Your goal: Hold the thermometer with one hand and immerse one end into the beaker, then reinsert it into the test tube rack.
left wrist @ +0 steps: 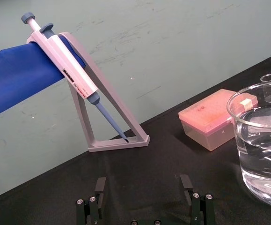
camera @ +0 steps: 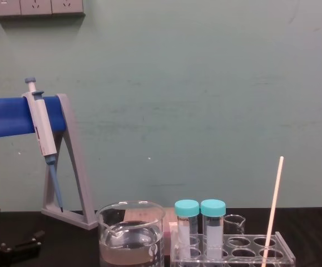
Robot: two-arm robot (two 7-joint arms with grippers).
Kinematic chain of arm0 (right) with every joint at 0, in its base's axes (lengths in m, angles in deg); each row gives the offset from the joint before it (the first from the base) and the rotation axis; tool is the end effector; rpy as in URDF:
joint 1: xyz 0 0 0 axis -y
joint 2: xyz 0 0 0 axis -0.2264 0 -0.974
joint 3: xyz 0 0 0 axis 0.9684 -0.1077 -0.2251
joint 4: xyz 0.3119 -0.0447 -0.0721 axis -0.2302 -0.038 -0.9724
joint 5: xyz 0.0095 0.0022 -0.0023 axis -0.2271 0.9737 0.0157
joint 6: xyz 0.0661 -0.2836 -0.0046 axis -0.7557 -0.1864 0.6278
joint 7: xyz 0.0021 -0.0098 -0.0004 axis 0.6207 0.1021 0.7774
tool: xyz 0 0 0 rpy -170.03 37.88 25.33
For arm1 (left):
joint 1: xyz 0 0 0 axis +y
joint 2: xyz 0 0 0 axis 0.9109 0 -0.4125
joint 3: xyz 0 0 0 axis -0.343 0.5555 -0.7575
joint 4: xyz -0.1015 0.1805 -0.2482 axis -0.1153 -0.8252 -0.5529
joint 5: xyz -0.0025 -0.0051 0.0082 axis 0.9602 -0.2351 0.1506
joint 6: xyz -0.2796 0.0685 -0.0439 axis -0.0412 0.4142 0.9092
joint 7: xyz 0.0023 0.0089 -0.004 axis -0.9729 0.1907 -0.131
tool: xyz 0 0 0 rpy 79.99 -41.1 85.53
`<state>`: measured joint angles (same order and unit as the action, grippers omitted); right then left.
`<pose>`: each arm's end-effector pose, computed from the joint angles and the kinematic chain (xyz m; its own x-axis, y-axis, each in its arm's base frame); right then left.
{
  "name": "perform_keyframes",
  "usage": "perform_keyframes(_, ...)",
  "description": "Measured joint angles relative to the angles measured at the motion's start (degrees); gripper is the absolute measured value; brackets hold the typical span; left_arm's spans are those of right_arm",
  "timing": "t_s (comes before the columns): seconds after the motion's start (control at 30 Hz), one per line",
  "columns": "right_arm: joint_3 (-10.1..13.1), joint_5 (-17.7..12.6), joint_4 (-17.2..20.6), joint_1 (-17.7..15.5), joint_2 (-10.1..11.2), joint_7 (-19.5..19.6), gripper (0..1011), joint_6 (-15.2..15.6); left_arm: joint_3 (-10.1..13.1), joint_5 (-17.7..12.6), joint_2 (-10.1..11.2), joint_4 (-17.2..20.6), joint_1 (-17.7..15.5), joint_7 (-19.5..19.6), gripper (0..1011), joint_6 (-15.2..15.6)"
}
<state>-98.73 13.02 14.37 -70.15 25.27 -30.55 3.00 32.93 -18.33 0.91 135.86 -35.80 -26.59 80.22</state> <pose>0.3413 -0.1368 -0.2983 0.4494 -0.8276 -0.3364 0.8863 0.4603 0.0517 0.3469 0.1062 -0.3255 0.2923 0.8803 0.3738 -0.9553 0.2873 0.0704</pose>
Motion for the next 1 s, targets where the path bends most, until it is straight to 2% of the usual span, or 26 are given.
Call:
perform_keyframes(0.1, 0.12, -2.15, -1.92, 1.54, -0.96, -0.63, 1002, 1.97, 0.0, 0.0, 0.0, 0.0, 0.0, 0.0, 1004, 0.0)
perform_keyframes(0.27, -0.49, -7.41, -7.27, 5.97, -2.93, -1.43, 1002, 7.34, 0.0, 0.0, 0.0, 0.0, 0.0, 0.0, 1004, 0.0)
perform_keyframes(0.43, -1.72, -10.08, -10.37, 9.24, -3.66, -2.56, 1002, 10.51, 0.0, 0.0, 0.0, 0.0, 0.0, 0.0, 1004, 0.0)
perform_keyframes(0.67, -2.84, -10.9, -9.36, 9.86, -3.19, -2.8, 1002, 11.11, 0.0, 0.0, 0.0, 0.0, 0.0, 0.0, 1004, 0.0)
perform_keyframes(0.77, -3.98, -10.85, -9.34, 10.71, -2.98, -2.9, 1002, 11.11, 0.0, 0.0, 0.0, 0.0, 0.0, 0.0, 1004, 0.0)
perform_keyframes(1.0, -7.78, -8.02, -11.4, 14.05, -2.47, -2.94, 1002, 11.48, 0.0, 0.0, 0.0, 0.0, 0.0, 0.0, 1004, 0.0)
